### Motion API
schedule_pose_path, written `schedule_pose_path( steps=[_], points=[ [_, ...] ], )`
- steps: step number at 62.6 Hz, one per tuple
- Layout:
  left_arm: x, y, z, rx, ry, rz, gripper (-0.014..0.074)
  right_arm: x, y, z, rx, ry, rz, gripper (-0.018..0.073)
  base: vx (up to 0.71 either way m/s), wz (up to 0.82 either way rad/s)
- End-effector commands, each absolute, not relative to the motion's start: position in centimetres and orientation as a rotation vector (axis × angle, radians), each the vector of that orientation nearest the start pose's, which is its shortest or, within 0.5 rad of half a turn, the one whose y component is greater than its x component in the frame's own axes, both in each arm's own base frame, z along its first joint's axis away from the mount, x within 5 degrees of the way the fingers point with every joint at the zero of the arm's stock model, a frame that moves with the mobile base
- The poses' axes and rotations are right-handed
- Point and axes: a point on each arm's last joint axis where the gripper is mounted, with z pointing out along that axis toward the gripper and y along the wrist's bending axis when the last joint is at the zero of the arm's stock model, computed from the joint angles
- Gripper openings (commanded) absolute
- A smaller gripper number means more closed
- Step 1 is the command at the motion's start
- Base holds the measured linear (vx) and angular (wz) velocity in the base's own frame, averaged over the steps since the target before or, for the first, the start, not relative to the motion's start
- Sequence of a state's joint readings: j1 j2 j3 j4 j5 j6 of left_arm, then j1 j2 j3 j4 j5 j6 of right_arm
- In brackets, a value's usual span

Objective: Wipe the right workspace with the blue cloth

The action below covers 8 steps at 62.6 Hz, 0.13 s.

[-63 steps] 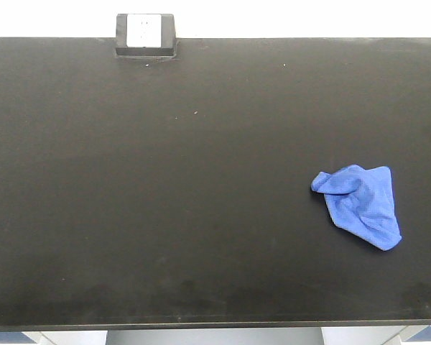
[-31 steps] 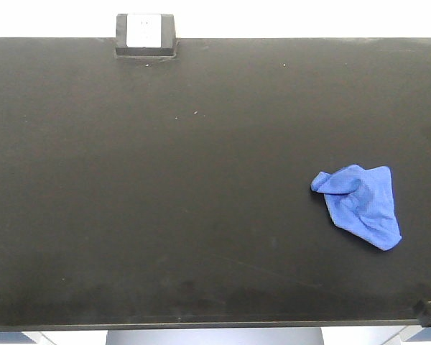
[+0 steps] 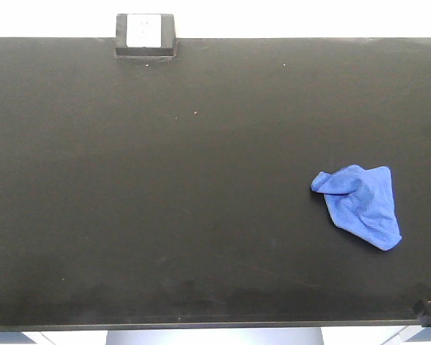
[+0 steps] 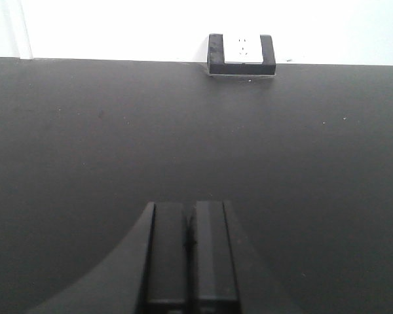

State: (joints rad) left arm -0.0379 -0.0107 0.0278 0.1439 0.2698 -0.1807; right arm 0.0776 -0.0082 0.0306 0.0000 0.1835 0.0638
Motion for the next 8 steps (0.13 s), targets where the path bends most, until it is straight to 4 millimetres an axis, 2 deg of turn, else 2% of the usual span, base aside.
schedule_pose_path(
  steps=[1, 8],
  points=[
    [5.62, 0.0, 17.84, -0.023, 1.698, -0.044, -0.0006, 5.67, 0.41, 18.89, -0.006, 1.607, 0.106, -0.0008, 0.0, 0.0],
    [5.62, 0.0, 17.84, -0.023, 1.698, -0.044, -0.0006, 5.67, 0.41, 18.89, -0.006, 1.607, 0.106, -0.0008, 0.0, 0.0]
  ],
)
